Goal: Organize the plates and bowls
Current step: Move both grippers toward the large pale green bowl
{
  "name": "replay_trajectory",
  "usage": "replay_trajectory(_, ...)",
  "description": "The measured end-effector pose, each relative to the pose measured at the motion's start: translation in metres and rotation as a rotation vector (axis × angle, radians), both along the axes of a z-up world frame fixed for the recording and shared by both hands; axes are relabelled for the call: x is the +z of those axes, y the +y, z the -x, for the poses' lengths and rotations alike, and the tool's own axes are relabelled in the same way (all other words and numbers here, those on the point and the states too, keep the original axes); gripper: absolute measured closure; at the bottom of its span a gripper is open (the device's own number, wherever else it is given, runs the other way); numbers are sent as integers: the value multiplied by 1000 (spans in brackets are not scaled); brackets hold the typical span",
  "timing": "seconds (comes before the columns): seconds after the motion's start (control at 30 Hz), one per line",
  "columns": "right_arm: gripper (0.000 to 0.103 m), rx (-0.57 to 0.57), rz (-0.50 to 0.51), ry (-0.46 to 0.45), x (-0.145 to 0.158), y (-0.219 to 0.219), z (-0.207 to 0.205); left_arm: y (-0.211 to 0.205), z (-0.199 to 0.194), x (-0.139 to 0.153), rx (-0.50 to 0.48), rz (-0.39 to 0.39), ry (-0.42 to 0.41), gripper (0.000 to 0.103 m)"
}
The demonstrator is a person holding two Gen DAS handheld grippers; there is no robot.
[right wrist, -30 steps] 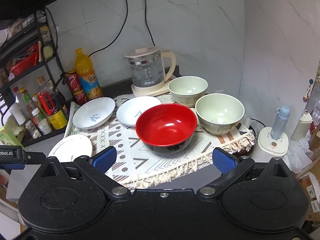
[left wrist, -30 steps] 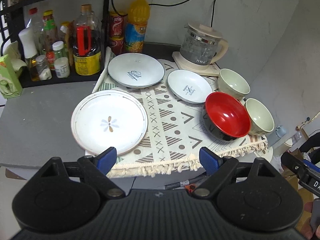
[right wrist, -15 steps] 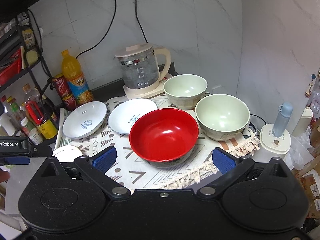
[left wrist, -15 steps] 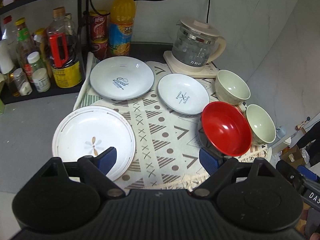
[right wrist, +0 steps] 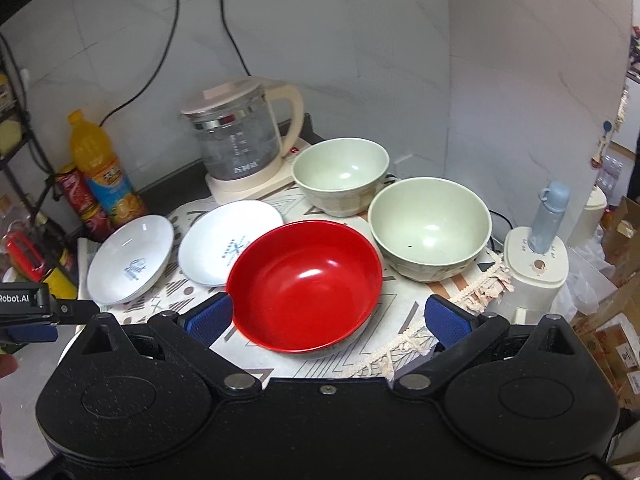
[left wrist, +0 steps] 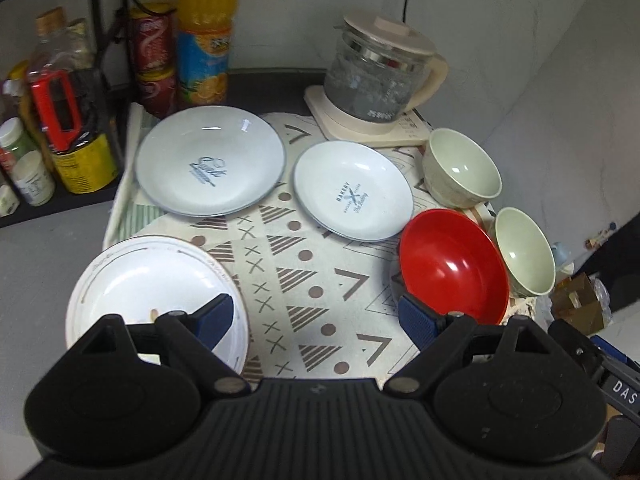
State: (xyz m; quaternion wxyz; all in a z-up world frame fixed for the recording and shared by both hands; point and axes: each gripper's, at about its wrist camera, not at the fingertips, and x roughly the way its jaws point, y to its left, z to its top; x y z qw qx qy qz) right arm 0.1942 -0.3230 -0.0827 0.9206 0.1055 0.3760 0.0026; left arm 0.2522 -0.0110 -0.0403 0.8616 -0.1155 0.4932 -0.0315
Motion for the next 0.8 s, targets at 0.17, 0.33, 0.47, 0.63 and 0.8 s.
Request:
replay_trajectory(0.17, 0, -47, -12, 31, -6, -7, -8, -8, -20, -8, -48, -11, 34, 15)
replay_trajectory(0.33, 0, -82, -1, 49, -11, -14, -15, -24, -36, -12, -95, 4, 31, 15)
replay_trajectory(0.47, 0, -105, -3, 51, -15, -27, -22, -40, -50, -16, -106, 0, 49, 15)
replay_trajectory(0.63, 0, -124, -9, 55, -23, -51, -38, -66, -64, -19, -129, 14, 34, 15)
replay_trajectory(0.8, 0, -121, -10, 61, -32, -78, -53, -95, -82, -21, -130, 16, 30, 15)
